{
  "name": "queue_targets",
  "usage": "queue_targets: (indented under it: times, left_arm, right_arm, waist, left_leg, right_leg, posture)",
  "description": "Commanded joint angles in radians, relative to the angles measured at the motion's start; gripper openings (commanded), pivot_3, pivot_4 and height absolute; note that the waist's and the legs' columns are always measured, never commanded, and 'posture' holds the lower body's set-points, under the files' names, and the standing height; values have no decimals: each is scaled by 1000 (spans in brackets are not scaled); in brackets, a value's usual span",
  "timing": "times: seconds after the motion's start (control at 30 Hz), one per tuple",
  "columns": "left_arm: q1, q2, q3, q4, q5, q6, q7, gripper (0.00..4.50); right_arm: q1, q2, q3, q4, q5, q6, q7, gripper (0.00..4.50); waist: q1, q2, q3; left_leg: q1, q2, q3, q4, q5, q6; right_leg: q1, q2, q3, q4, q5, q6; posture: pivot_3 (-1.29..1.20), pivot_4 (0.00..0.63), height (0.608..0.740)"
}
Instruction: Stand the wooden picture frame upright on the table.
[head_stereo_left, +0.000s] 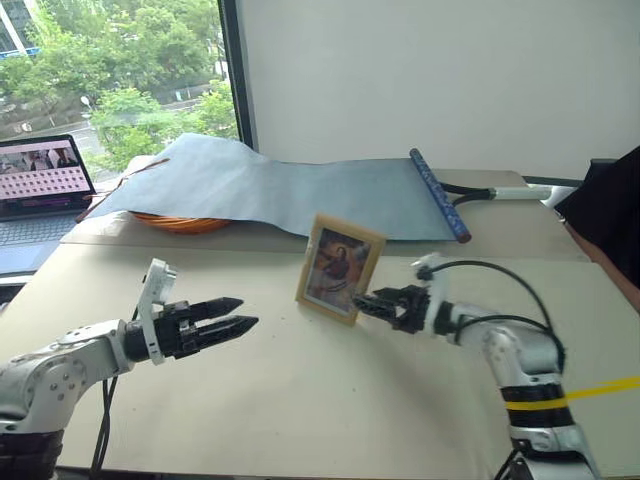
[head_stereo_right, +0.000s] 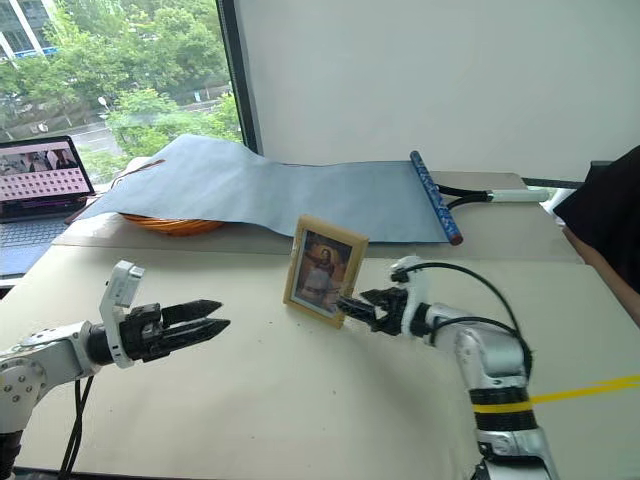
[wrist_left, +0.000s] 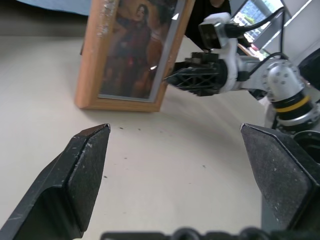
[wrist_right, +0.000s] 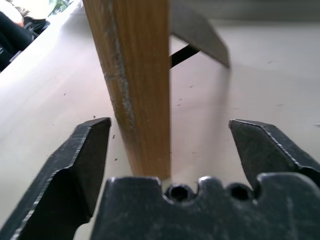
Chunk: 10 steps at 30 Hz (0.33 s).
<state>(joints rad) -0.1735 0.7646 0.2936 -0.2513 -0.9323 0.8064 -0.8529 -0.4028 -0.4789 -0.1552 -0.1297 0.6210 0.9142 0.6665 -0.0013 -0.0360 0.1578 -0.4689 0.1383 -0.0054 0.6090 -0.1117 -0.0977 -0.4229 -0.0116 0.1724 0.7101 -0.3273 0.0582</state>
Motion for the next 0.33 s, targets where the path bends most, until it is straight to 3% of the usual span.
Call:
queue_targets:
  times: [0.03, 0.17, 0.33]
  left_arm:
    - [35, -46, -12, -13, 154, -141, 85, 4500]
    - [95, -115, -66, -5, 318, -303, 132, 4500]
    - [88, -165, -136, 52, 457, -407, 172, 4500]
  right_arm:
    - [139, -45, -78, -162, 33, -54, 29, 4451]
    - [372, -102, -30, -297, -173, -404, 80, 4451]
    - [468, -29, -33, -343, -265, -523, -48, 4451]
  waist:
    - [2, 0, 0]
    - [-1, 1, -1]
    - [-15, 1, -1]
  left_leg:
    - [0, 0, 0, 0, 0, 0]
    - [0, 0, 0, -1, -1, 2]
    - [3, 0, 0, 2, -1, 2]
  right_leg:
    - [0, 0, 0, -1, 0, 0]
    - [1, 0, 0, -2, -1, 0]
    - [3, 0, 0, -1, -3, 7]
  posture:
    - [0, 150, 684]
    - [0, 150, 684]
    - [0, 150, 684]
